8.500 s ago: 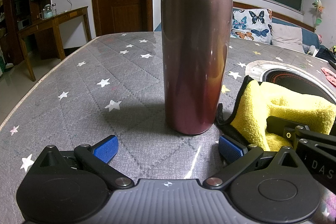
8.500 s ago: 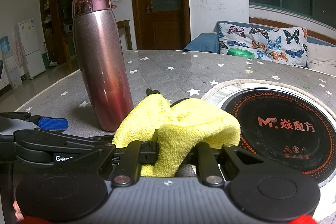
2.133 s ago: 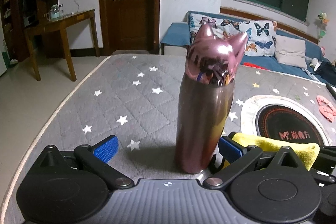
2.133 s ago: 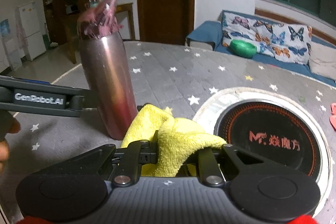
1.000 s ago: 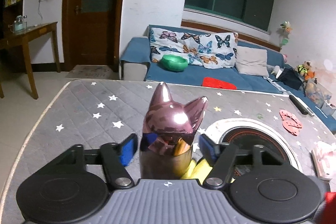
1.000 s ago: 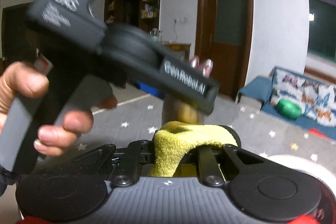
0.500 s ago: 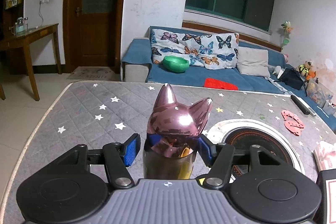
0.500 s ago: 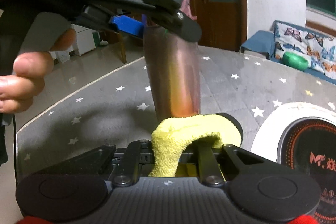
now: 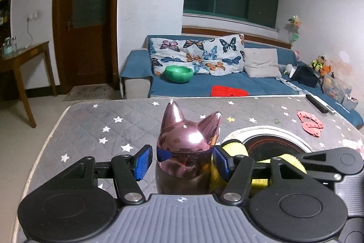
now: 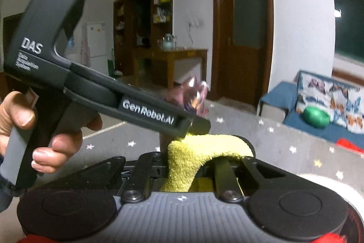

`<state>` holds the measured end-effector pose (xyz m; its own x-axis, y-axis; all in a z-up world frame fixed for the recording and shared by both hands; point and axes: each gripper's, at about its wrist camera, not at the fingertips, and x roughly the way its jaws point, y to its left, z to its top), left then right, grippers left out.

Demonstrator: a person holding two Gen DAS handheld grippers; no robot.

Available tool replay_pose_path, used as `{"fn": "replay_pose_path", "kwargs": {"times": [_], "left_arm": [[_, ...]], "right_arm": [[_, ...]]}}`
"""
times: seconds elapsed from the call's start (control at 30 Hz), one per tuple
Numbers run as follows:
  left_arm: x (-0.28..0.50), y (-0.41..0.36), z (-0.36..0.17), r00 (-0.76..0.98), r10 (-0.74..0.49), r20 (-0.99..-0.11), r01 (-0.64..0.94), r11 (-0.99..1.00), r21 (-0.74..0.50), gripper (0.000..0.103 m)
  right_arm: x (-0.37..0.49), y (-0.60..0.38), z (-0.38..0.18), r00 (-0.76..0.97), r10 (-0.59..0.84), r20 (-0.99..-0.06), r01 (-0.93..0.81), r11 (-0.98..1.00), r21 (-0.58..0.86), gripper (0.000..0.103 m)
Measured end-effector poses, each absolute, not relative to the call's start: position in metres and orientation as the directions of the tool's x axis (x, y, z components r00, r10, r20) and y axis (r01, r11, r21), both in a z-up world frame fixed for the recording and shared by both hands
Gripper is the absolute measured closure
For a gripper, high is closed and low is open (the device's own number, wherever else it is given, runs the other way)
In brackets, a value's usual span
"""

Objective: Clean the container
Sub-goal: 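Hold the bottle with the left gripper while right rubs cloth on its side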

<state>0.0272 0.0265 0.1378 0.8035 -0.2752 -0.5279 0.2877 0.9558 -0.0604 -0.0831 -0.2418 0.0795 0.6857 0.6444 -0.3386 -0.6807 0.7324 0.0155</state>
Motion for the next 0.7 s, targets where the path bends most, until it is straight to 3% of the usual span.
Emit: {"fn": "replay_pose_path", "kwargs": {"times": [0.5,0.7], "left_arm": [[0.025,0.029,0.135,0.793,-0.321,-0.518,0.356,0.934,-0.034,0.047],[0.024,0.033,0.136,0.786,-0.340,-0.516,0.383,0.923,-0.024,0.047]], "right_arm": [[-0.062,-0.227,0.023,0.599,0.608,-0.521,-0.682,0.729,0.066,0.090],[-0.057,-0.237,0.041,0.612,0.622,-0.488,-0.674,0.734,0.090,0.090]]}}
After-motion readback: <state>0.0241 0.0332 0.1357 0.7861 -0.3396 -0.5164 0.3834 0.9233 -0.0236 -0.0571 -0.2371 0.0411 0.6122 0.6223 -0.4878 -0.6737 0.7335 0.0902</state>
